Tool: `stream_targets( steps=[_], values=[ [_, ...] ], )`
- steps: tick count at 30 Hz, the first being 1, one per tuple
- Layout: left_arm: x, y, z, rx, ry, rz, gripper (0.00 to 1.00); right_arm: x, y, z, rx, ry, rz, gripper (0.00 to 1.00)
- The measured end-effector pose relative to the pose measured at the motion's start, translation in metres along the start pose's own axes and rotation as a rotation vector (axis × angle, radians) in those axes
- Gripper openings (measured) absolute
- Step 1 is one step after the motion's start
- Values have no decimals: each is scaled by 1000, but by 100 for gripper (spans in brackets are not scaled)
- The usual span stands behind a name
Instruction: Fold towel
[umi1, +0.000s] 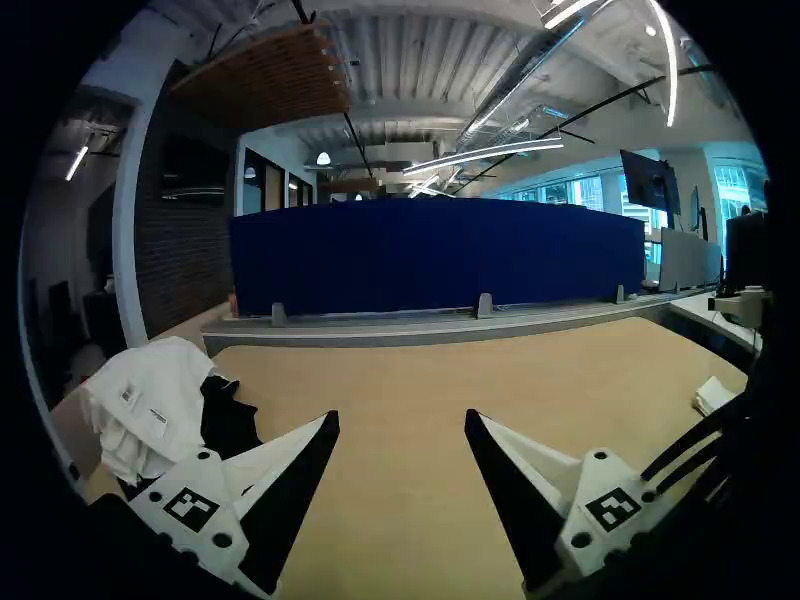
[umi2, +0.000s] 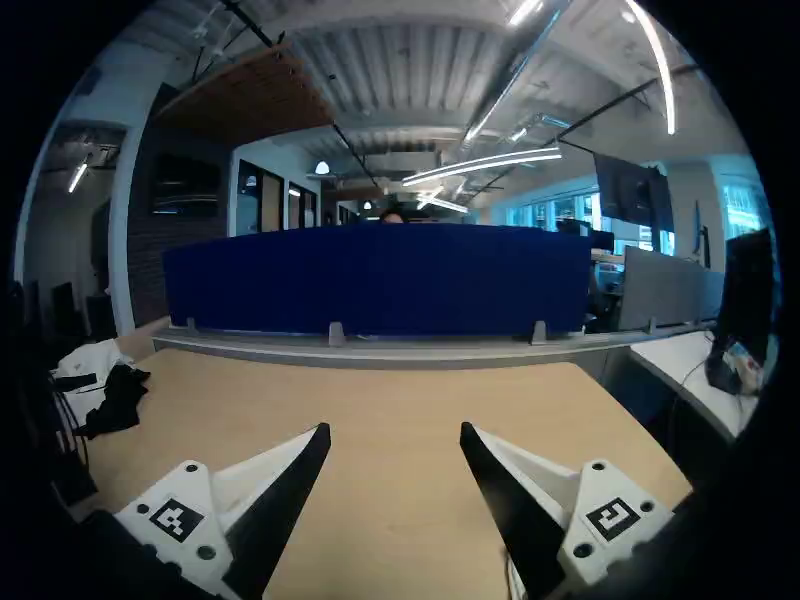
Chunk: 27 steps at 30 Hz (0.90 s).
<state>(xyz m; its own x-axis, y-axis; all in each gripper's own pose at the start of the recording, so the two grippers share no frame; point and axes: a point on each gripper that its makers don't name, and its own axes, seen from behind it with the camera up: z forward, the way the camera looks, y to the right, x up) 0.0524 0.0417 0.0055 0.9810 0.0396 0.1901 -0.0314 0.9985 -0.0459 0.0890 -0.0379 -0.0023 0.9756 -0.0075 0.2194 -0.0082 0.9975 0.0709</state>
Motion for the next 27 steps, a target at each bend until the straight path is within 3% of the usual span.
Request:
stream_targets(
  steps=[12,27],
  values=[
    [-12,-18,3,22,82,33,93,-7,-4,-4,-5,-4,-26,100],
    [-42,-33,8,49,165,12,93,-18,0,-11,-23,18,-53,100]
  ],
)
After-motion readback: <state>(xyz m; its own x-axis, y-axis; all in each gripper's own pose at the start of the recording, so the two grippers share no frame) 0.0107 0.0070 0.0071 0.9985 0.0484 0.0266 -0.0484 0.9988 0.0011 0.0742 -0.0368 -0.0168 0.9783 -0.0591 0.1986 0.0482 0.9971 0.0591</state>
